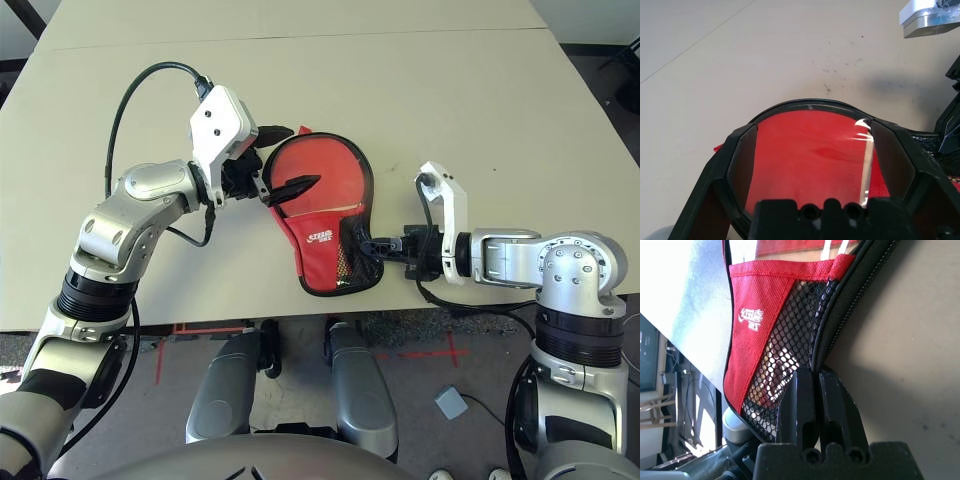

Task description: Store the ping-pong paddle in its case and zip it.

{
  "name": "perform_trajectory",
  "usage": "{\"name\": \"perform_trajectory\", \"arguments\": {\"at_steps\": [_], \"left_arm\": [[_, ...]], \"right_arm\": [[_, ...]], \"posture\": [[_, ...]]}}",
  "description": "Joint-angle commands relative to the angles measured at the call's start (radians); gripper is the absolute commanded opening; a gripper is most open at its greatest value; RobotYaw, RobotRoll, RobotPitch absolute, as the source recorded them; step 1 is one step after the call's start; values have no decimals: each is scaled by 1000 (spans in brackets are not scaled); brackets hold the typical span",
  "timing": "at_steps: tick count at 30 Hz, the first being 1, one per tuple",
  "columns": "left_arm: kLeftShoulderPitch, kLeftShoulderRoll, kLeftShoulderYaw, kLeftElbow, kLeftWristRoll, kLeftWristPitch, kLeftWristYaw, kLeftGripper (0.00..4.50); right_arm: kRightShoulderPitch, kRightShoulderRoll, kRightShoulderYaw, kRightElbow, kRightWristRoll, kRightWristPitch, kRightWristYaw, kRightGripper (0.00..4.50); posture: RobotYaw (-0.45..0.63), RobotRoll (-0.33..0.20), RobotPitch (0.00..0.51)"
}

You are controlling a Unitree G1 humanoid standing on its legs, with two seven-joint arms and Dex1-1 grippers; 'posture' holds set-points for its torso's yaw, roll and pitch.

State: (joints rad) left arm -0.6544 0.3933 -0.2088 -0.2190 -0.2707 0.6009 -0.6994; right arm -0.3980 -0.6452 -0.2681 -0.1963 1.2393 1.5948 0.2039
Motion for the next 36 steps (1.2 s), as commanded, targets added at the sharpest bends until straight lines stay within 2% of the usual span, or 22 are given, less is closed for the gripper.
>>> {"name": "perform_trajectory", "arguments": {"at_steps": [1, 4, 7, 10, 14, 19, 26, 36], "left_arm": [[15, -1, -13, 3, 10, -8, -4, 4500], [5, 2, -7, 13, 9, -14, -9, 4500], [-4, 11, 7, 17, 3, -16, -14, 4500], [-13, 25, 29, 22, -3, -18, -18, 4500], [-28, 57, 72, 40, -10, -15, -27, 4500], [-24, 108, 120, 69, -8, -19, -32, 4500], [-18, 163, 157, 124, 9, -21, -26, 4500], [-18, 199, 175, 207, 36, -18, 3, 4500]], "right_arm": [[-47, -101, 34, 23, 30, 20, 74, 1020], [-125, -286, 119, 40, -85, -95, 318, 2148], [-183, -456, 290, 103, -311, -372, 611, 3283], [-247, -497, 436, 211, -551, -669, 808, 4380], [-336, -411, 528, 385, -770, -1000, 969, 4447], [-467, -239, 556, 618, -909, -1217, 1070, 4447], [-584, -56, 558, 836, -1033, -1410, 1159, 4447], [-614, 68, 548, 982, -1149, -1528, 1176, 4447]], "posture": [[0, 0, 278], [-6, 0, 274], [-8, 0, 267], [-8, 0, 262], [1, 0, 262], [20, 0, 259], [36, 0, 256], [47, 0, 261]]}}
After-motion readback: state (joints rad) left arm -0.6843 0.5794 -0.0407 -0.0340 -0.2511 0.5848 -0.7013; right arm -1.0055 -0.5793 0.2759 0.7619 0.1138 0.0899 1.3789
